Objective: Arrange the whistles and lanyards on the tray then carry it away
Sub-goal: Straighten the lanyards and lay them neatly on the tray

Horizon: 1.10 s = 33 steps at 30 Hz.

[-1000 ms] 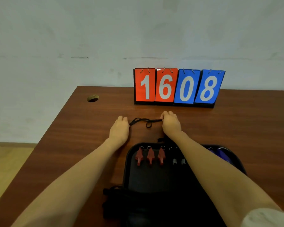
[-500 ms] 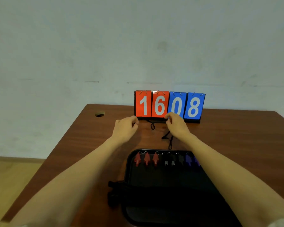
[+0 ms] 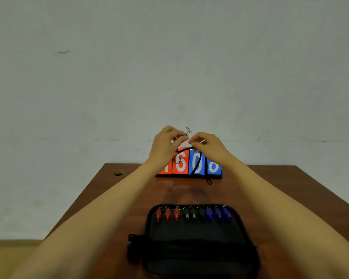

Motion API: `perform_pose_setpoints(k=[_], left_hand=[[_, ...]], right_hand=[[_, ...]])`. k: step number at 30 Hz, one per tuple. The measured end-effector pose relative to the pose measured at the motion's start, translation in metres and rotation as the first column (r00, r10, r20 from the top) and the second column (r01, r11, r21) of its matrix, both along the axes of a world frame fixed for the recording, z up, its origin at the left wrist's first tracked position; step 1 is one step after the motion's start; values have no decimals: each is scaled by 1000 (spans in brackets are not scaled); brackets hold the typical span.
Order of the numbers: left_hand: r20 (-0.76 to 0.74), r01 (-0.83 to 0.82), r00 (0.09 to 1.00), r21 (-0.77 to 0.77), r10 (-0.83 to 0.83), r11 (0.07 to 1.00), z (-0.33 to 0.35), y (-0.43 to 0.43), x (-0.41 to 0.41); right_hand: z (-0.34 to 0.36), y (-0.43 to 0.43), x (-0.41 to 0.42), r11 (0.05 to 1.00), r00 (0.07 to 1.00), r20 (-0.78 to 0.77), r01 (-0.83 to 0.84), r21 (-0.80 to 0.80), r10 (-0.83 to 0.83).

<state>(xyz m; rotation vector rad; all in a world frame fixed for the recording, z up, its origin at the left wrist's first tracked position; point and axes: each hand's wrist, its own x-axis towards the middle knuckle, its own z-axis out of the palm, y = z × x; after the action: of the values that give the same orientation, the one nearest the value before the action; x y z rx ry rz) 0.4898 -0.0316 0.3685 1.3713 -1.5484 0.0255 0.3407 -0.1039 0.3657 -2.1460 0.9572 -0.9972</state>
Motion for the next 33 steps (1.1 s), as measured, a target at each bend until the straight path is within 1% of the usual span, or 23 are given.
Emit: perform_pose_setpoints(k=[2, 4, 6, 7, 8, 9, 11, 13, 15, 17, 20, 22, 25, 29, 33], left_hand=[[69, -44, 996, -70, 49, 997, 14, 5, -7], [122, -72, 990, -32, 75, 997, 25, 11, -14], [271, -152, 952, 17, 141, 988, 33, 17, -21], [355, -202, 916, 8, 186, 979, 35, 19, -24], [407, -236, 887, -11, 220, 972, 36, 20, -25], [432, -249, 870, -29, 237, 968, 38, 22, -26], [468, -251, 850, -47, 244, 967, 39, 25, -27], [512, -255, 824, -45, 241, 966, 40, 28, -27], [542, -269, 805, -25, 240, 963, 39, 30, -27], [533, -273, 813, -8, 235, 962, 39, 31, -28], [418, -222, 888, 28, 191, 975, 39, 35, -28], [330, -190, 930, 49, 163, 981, 39, 38, -28], [235, -143, 964, 58, 126, 988, 38, 37, -25], [206, -80, 977, 107, 56, 991, 39, 34, -21], [245, -99, 967, 132, 64, 986, 33, 33, -13]], right_hand=[[11, 10, -5, 1000, 1000, -24, 5, -27, -6], [23, 17, -9, 997, 998, 30, 65, -52, -63], [34, 23, -12, 993, 985, 141, 110, -46, -102], [40, 27, -14, 991, 978, 177, 123, -50, -112], [45, 30, -15, 989, 976, 183, 131, -66, -117], [49, 34, -16, 987, 980, 164, 131, -93, -114], [53, 41, -17, 981, 992, 74, 115, -156, -104], [54, 46, -17, 970, 993, -26, 104, -217, -113], [53, 48, -17, 957, 987, -93, 101, -273, -131], [50, 50, -19, 940, 981, -127, 95, -326, -144], [47, 52, -20, 917, 975, -156, 87, -389, -158], [47, 52, -19, 918, 974, -156, 93, -385, -165], [49, 51, -18, 922, 974, -147, 107, -373, -172], [52, 49, -18, 867, 952, -154, 163, -471, -264], [53, 42, -27, 832, 919, -140, 259, -491, -369]])
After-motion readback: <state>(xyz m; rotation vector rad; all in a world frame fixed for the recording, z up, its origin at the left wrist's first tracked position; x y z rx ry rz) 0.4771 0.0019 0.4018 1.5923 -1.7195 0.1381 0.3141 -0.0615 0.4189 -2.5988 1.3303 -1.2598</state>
